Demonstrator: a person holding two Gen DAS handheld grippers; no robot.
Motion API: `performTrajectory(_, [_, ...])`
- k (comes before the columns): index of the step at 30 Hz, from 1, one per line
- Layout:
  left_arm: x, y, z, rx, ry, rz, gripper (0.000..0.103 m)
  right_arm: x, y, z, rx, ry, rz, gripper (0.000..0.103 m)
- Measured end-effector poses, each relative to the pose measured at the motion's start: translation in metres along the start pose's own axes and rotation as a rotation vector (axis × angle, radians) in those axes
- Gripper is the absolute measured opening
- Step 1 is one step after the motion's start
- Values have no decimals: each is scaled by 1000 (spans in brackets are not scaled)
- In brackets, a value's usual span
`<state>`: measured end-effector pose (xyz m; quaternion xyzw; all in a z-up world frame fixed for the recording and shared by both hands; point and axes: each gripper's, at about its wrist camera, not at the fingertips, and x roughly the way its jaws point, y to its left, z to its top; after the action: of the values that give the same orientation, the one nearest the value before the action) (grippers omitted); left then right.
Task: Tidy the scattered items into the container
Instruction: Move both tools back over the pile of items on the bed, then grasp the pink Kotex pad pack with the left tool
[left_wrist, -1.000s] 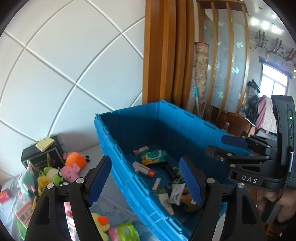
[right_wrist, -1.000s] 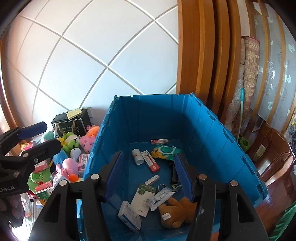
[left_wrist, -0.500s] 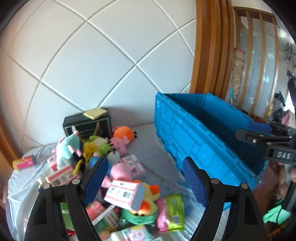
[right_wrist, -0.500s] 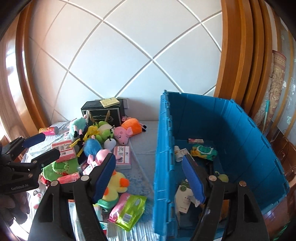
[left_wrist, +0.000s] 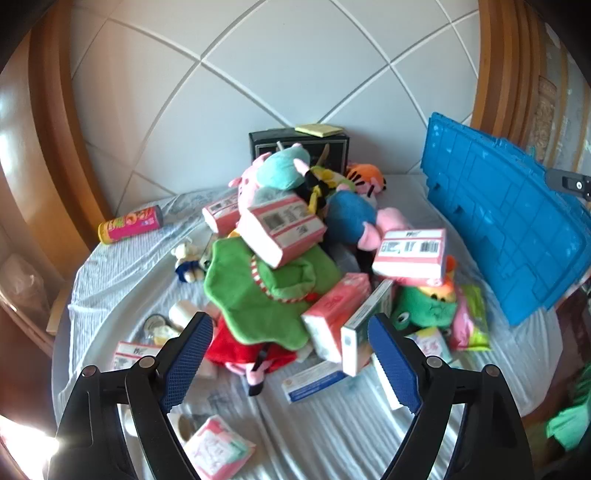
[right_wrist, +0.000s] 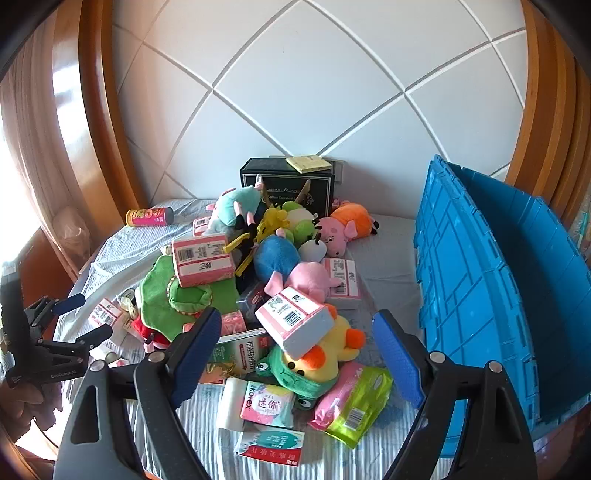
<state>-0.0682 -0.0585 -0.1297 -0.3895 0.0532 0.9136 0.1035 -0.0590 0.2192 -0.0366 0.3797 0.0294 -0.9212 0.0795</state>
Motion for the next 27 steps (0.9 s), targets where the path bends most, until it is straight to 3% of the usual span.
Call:
performTrajectory(7, [28, 54, -70, 32, 104, 5, 88, 21, 43, -14, -12, 64, 12, 84])
performTrajectory(13, [56, 73, -117, 59, 198, -76, 88, 30, 67, -24, -8, 98, 7, 84])
performTrajectory(22, [93, 80, -162, 107, 322, -102, 88, 33, 80, -45, 17, 143, -35, 84])
performTrajectory(27, [105, 83, -173, 121, 329, -102, 88, 31, 85, -54, 23, 163, -51, 84])
